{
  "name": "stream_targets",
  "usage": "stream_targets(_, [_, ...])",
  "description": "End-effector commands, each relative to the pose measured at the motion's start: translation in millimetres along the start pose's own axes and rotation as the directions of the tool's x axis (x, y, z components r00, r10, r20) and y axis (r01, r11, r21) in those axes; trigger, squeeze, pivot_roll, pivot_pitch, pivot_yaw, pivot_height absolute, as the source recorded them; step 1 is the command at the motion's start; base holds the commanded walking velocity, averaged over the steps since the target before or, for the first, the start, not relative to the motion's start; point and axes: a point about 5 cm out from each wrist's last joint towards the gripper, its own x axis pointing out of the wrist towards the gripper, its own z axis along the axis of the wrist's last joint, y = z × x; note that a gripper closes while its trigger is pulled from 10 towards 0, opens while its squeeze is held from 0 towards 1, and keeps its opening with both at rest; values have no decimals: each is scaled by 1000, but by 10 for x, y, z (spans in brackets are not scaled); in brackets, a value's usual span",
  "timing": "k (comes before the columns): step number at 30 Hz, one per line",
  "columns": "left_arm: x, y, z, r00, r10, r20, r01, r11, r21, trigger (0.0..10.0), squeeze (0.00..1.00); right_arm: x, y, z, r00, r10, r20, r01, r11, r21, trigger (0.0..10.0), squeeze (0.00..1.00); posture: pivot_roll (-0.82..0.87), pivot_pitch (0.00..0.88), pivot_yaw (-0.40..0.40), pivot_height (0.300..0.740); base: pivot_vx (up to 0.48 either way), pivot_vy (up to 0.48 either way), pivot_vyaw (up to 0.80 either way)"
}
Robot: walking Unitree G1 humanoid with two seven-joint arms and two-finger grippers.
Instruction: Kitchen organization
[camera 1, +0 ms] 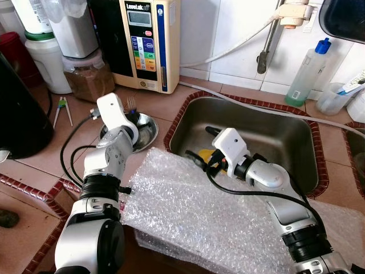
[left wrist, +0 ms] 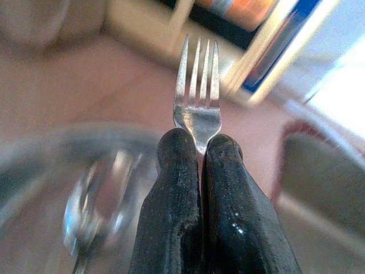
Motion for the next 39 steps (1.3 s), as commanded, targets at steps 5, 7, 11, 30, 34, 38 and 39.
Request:
stream_targets(5, [-80, -243, 207, 966, -214, 147, 194, 971, 136, 0, 0, 6, -225, 151, 985, -144, 90, 139, 988, 62, 10000, 0, -35, 0, 34, 740, 0, 0, 0])
stream_targets(7, [-120, -328, 214, 938, -307, 161, 276, 943, 187, 0, 0, -5, -306, 240, 968, -206, 145, 189, 974, 124, 10000, 0, -34, 0, 37, 740, 0, 0, 0])
stream_targets(11, [-223, -476, 171, 855, -492, 166, 435, 853, 290, 0, 0, -52, -441, 298, 926, -325, 192, 259, 917, 304, 10000, 0, -35, 0, 43, 740, 0, 0, 0])
stream_targets(30, [-440, -758, -59, 674, -737, 42, 653, 622, 433, 0, 0, -88, -429, 413, 908, -307, 286, -19, 651, 759, 10000, 0, -36, 0, 51, 740, 0, 0, 0])
stream_targets(34, [-507, -857, -87, 632, -775, 31, 689, 579, 435, 0, 0, -80, -424, 407, 908, -320, 271, 1, 647, 763, 10000, 0, -35, 0, 54, 740, 0, 0, 0])
stream_targets(38, [-553, -934, -111, 605, -796, 21, 709, 550, 442, 0, 0, -74, -441, 404, 904, -328, 272, -7, 627, 779, 10000, 0, -36, 0, 56, 740, 0, 0, 0])
stream_targets(39, [-566, -958, -132, 596, -803, 13, 714, 537, 449, 0, 0, -66, -444, 411, 904, -326, 275, -14, 622, 783, 10000, 0, -37, 0, 57, 740, 0, 0, 0])
